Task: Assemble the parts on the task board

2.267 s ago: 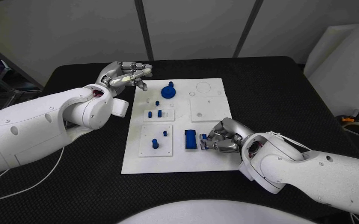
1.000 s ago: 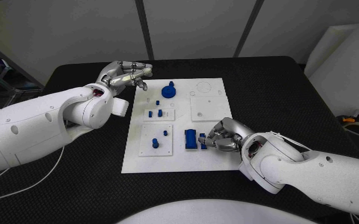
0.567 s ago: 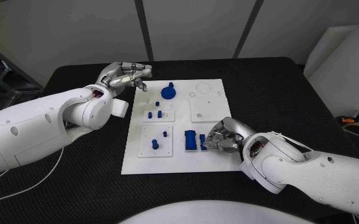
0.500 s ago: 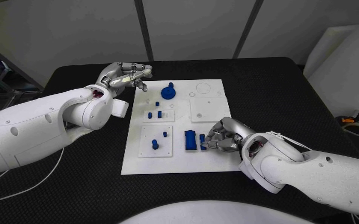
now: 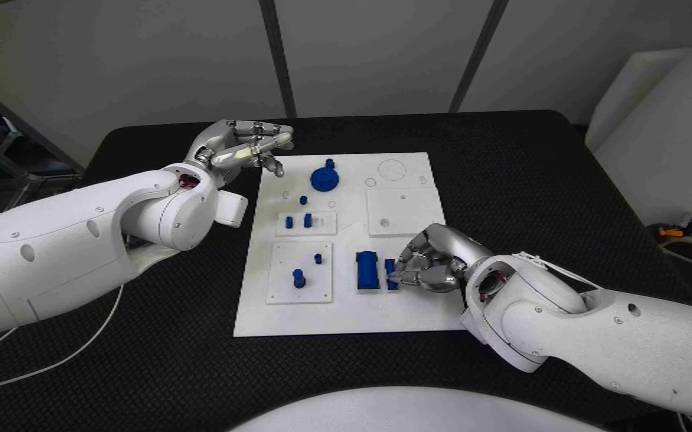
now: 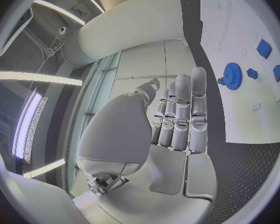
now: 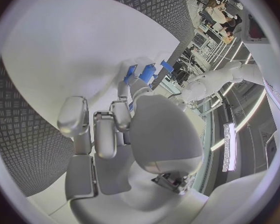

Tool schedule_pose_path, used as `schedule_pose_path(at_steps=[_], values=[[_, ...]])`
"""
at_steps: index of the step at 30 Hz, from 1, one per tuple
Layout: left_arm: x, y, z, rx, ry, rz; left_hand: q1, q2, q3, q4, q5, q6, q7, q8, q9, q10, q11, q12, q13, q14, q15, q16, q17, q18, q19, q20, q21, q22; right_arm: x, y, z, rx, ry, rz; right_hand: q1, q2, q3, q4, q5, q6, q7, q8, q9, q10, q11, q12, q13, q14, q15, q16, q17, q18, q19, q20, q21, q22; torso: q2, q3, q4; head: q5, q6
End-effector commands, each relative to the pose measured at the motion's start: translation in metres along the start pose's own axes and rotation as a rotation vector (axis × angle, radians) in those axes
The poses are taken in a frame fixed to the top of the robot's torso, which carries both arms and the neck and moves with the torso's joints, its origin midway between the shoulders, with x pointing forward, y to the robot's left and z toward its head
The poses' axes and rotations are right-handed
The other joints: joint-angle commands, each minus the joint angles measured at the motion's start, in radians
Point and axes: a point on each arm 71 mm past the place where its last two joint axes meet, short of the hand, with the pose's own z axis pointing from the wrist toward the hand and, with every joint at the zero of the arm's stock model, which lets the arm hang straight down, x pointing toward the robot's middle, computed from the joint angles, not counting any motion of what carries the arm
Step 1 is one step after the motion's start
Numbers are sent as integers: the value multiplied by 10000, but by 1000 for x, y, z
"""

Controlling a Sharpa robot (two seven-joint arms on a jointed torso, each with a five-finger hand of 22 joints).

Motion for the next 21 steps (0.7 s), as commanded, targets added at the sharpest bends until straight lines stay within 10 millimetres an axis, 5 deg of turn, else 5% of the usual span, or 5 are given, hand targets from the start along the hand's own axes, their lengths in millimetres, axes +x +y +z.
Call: schedule_pose_path(at_steps=[1, 5, 8, 15, 21], values=[[0, -1, 0, 82, 86, -30, 1, 74, -76, 8, 32, -67, 28, 60, 8, -41, -11, 28, 9, 5, 62, -31, -9, -123, 88, -1, -58, -9, -3, 0, -3, -224, -172, -53, -571, -230, -276, 236, 183, 36, 31, -10, -3, 34, -24, 53, -19, 815, -20, -41, 1352, -43, -54, -9, -76, -21, -21, 8, 0, 4, 14], [-2, -1, -1, 81, 50, -16, 1, 74, -76, 8, 32, -67, 28, 60, 8, -41, -11, 28, 9, 5, 62, -31, -9, -123, 88, -1, -58, -9, -6, -1, -6, -451, -280, 165, -1566, -518, -947, 870, 1262, -14, 87, -18, 2, -41, 31, -111, -135, 783, 25, -137, 1218, -10, -157, 30, -224, -173, -20, -4, 1, -16, 56], [-2, -1, 0, 85, 24, -8, 1, 74, -76, 8, 32, -67, 28, 60, 8, -41, -11, 28, 9, 5, 62, -31, -9, -123, 88, -1, -58, -9, -10, -1, -6, -937, -487, 602, -1744, -529, -1188, 1066, 1189, -143, 131, -61, -5, -203, 66, -422, -364, 724, 48, -320, 965, 56, -346, 55, -483, -457, -36, -1, 7, -17, 116], [-10, 0, 2, 260, -275, -85, -11, 51, -100, 11, 27, -71, 29, 68, 9, -49, -8, 45, 12, 2, 64, -30, -12, -125, 90, 1, -67, -15, -40, -16, 13, -2225, -851, 3387, -186, 156, -948, 551, 925, -1023, 530, -722, -306, -1327, 390, -2206, -1658, 317, 296, -1515, -539, 464, -1697, 255, -2286, -2363, -253, -52, -33, -86, 344], [-16, 6, 8, 420, -822, -168, 80, 41, -104, -40, 40, -36, 22, 133, 16, -72, 9, 118, 20, -484, 115, -237, -103, -153, -228, 34, -263, -85, -68, -44, 39, -2038, -1527, 6069, 1275, 599, -65, -44, 115, -1293, 853, -1128, -604, -3697, 696, -6240, -4727, -1952, 596, -6951, -5951, 853, -3807, 529, -5136, -4872, -525, -168, -25, -147, 734]])
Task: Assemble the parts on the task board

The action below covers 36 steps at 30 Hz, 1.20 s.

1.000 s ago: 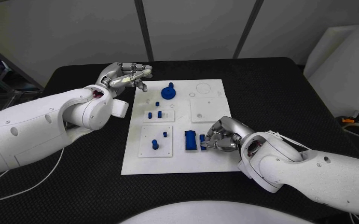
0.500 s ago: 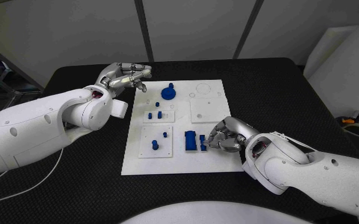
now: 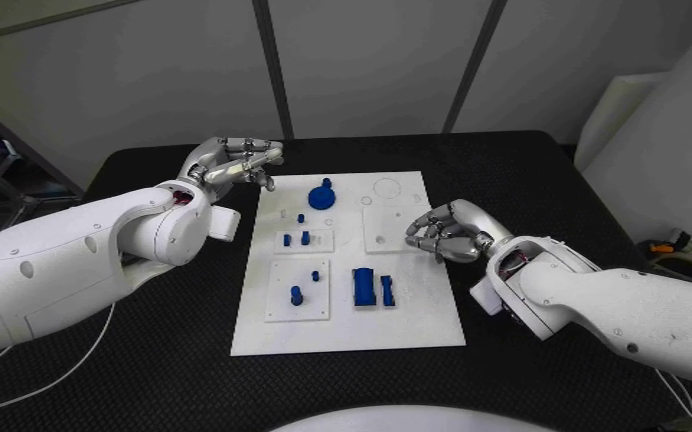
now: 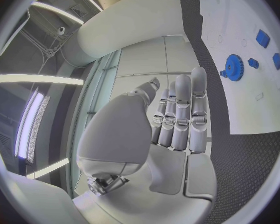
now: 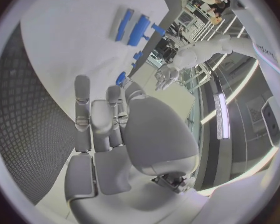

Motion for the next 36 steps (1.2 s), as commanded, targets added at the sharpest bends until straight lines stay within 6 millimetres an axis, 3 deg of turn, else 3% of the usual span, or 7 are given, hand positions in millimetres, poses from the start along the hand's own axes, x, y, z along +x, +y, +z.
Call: schedule_pose_path(at_steps=[1, 20, 21, 29, 33, 35, 36], values=[[-3, -1, 5, 499, -493, -181, 117, 31, -43, -57, 39, -64, 37, 64, 2, -129, 46, 86, 5, -798, 90, -417, -198, -173, -566, 60, -328, -116, -13, -4, 10, -573, -559, 3457, 504, 58, 550, -146, -443, -132, 185, -227, -212, -599, 177, -1575, -1372, -1105, 201, -2718, -2188, 38, -665, 193, -939, -604, -225, -110, 60, -44, 269], [-2, 14, 33, 1160, -1495, -897, -39, 240, -327, 131, 69, -535, -161, -421, -30, -920, 787, -1670, -752, -2879, 1392, -7414, -3295, -124, -5282, 1595, -3917, -4040, -40, 0, 87, -1628, -1484, 5076, -473, -858, 2585, -354, -693, -264, 736, -1129, -2272, -46, 1169, -5770, -7666, -2943, 1647, -9286, -6787, 130, -2406, 1788, -5393, -3635, -504, -135, 203, -2, 953], [-4, 16, 32, 737, -1316, -640, -4206, 1196, -1200, -204, -324, -3333, -634, -1259, -679, -3898, 182, -1955, -1376, -5503, 848, -7921, -4172, -589, -7184, 714, -4530, -5306, -37, 1, 83, -1196, -1734, 4598, -4714, 124, 1638, -671, -1155, -3115, 144, -1753, -2811, -3229, 696, -6404, -7910, -6093, 1201, -9949, -7353, -516, -4721, 990, -6095, -4707, -471, -151, 136, 7, 932], [11, 19, 26, 712, -1498, -586, -6641, 1196, -1759, -992, -1107, -4909, -979, -1259, -679, -5584, -126, -2763, -1376, -6995, 588, -8396, -4172, -1072, -8415, 238, -4530, -6223, -31, 9, 76, -1197, -2109, 5063, -7201, 124, 1103, -1565, -1466, -4762, -181, -1753, -3212, -5103, 450, -6404, -8738, -7893, 1010, -9949, -7823, -687, -5959, 592, -6634, -5448, -798, 8, 366, 115, 1253], [28, 21, 18, 675, -1704, -516, -7736, 1196, -1974, -992, -1107, -5635, -1114, -1259, -679, -6358, -277, -2763, -1376, -7682, 454, -8549, -4172, -1072, -8930, 17, -4530, -6571, -25, 18, 67, -1098, -2518, 5552, -8289, 124, 852, -1565, -1591, -5495, -334, -1753, -3364, -5925, 332, -6404, -8738, -8700, 288, -9949, -7988, -795, -6542, 402, -6831, -5737, -909, 63, 444, 151, 1362], [42, 23, 11, 638, -1866, -453, -8308, 1196, -2105, -992, -1107, -6012, -1187, -1259, -679, -6763, -357, -2763, -1376, -8041, 386, -8629, -4172, -1072, -9196, -100, -4530, -6754, -19, 24, 60, -968, -2787, 5860, -8840, 124, 743, -1565, -1654, -5866, -410, -1753, -3439, -6337, -369, -6404, -8738, -9106, 288, -9949, -8071, -794, -6839, 304, -6933, -5883, -913, 64, 447, 152, 1366], [47, 24, 8, 622, -1929, -427, -8520, 1196, -2145, -992, -1107, -6155, -1891, -1259, -679, -6912, -386, -2763, -1376, -8175, -319, -8656, -4172, -1072, -9293, -143, -4530, -6820, -18, 26, 58, -912, -2875, 5958, -9071, 124, 698, -1565, -2356, -6021, -443, -1753, -3470, -6513, -369, -6404, -8738, -9277, 288, -9949, -8103, -852, -6959, 258, -6974, -5945, -913, 64, 447, 152, 1366]])
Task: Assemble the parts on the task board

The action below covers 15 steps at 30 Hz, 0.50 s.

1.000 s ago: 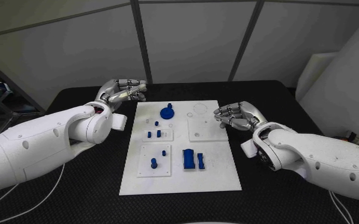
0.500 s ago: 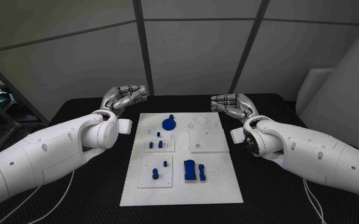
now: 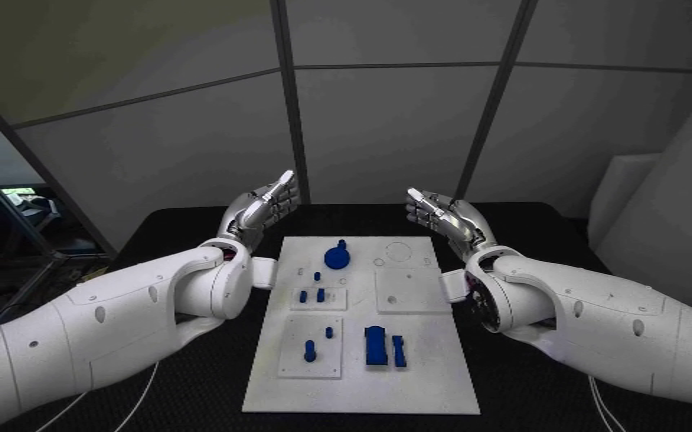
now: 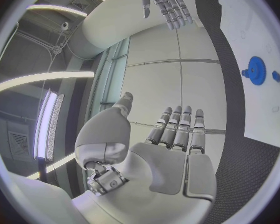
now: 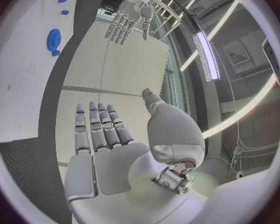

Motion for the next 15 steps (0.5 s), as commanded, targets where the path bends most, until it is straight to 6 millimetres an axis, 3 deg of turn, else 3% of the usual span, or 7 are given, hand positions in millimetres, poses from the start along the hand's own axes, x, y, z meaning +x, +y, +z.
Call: schedule_pose_path(at_steps=[1, 2, 3, 6, 7, 9, 15], values=[[9, 0, -11, 229, -1015, 417, -2594, 93, -551, -185, -252, -1714, -973, -134, -67, -1831, -356, -181, -65, -1626, -968, -367, -92, -374, -1220, -524, -79, -824, -2, 4, -8, 63, -1476, 599, -2672, 109, -595, -260, -959, -1797, -368, -86, -365, -2017, -746, -113, -168, -1981, -448, -96, -401, -421, -1426, -475, -484, -710, -87, 41, 60, 9, 24], [14, 1, -14, 216, -1074, 447, -2826, 93, -606, -185, -252, -1862, -973, -134, -67, -1997, -386, -181, -65, -1770, -968, -402, -92, -375, -1328, -572, -79, -899, 0, 5, -10, 104, -1570, 673, -2898, 109, -648, -260, -959, -1950, -401, -86, -399, -2188, -746, -113, -168, -2148, -448, -96, -438, -421, -1548, -509, -525, -770, -87, 41, 60, 9, 24], [18, 2, -17, 205, -1122, 471, -3035, 93, -650, -185, -252, -2008, -973, -134, -67, -2140, -1088, -181, -65, -1903, -968, -1114, -92, -380, -1423, -616, -79, -965, 1, 6, -12, 139, -1643, 729, -3111, 109, -690, -260, -959, -2095, -1130, -86, -1122, -2348, -746, -113, -168, -2305, -448, -96, -467, -421, -1659, -552, -565, -826, -87, 41, 60, 9, 24], [26, 3, -25, 176, -1237, 533, -3582, 93, -762, -185, -252, -2371, -973, -134, -67, -2532, -1088, -181, -65, -2246, -968, -1114, -92, -384, -1684, -726, -79, -1138, 4, 7, -17, 223, -1798, 841, -3667, 109, -819, -260, -959, -2467, -1130, -86, -1122, -2772, -746, -113, -168, -2715, -448, -96, -1224, -527, -1960, -648, -661, -975, -87, 41, 60, 9, 24], [29, 3, -27, 168, -1265, 549, -3762, 93, -802, -185, -252, -2492, -973, -134, -67, -2657, -1088, -181, -65, -2363, -968, -1114, -92, -382, -1766, -761, -79, -1198, 5, 8, -17, 241, -1828, 862, -3817, 109, -854, -260, -959, -2564, -1130, -86, -1122, -2891, -746, -113, -168, -2826, -448, -96, -1224, -1230, -2038, -674, -694, -1014, -87, 41, 60, 9, 24], [32, 4, -30, 154, -1314, 577, -4149, 93, -878, -185, -252, -2742, -973, -134, -67, -2930, -1088, -181, -65, -2601, -968, -1114, -92, -380, -1948, -842, -79, -1318, 6, 8, -18, 258, -1857, 882, -4252, 109, -945, -260, -959, -2861, -1130, -86, -1122, -3215, -746, -113, -168, -3148, -448, -96, -1224, -1230, -2272, -1450, -772, -1130, -87, 41, 60, 9, 24], [34, 4, -32, 148, -1335, 590, -4925, 93, -1704, -185, -252, -3261, -973, -134, -67, -3476, -1088, -181, -65, -3093, -968, -1114, -92, -381, -2320, -1606, -79, -1566, 6, 8, -18, 258, -1857, 882, -5042, 109, -1096, -260, -959, -3391, -1130, -86, -1122, -3813, -746, -113, -168, -3733, -448, -96, -1224, -1230, -2674, -1450, -1478, -1340, -87, 41, 60, 9, 24]])
